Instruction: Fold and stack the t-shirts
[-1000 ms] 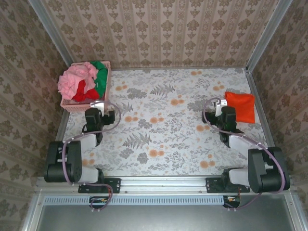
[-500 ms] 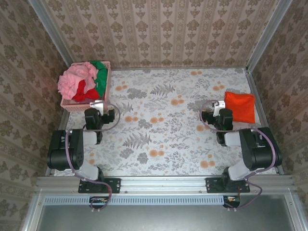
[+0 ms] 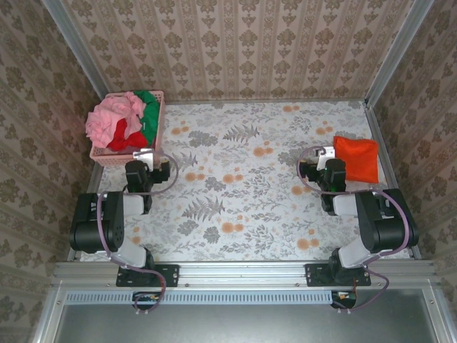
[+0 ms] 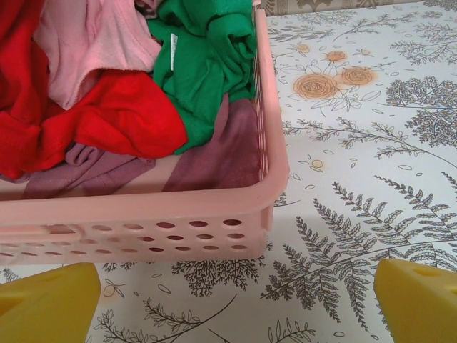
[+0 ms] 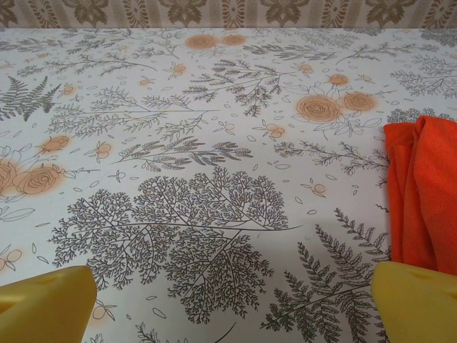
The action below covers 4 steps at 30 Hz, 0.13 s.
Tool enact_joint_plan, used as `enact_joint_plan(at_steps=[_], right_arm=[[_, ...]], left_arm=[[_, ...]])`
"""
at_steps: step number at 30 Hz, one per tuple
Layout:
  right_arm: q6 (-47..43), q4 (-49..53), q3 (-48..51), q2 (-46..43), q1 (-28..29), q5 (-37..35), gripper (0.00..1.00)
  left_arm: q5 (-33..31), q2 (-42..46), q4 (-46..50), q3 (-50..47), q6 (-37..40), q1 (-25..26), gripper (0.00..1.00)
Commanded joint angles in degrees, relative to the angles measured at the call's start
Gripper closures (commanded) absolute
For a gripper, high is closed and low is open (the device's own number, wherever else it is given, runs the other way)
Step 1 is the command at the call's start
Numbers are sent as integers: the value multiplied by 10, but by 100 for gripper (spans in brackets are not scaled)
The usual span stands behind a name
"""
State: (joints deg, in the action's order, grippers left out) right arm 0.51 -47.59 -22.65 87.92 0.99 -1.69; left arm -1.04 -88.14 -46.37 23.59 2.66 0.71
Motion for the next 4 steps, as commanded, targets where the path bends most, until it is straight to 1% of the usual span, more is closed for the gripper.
enact_joint_plan(at_steps=[1,4], right_arm=[[12,-12,-8,-2,-2,-10,0],[12,-12,-8,-2,-2,-10,0]], left_arm=[[8,3,-14,0,4,3,0],[8,3,-14,-1,4,2,0]])
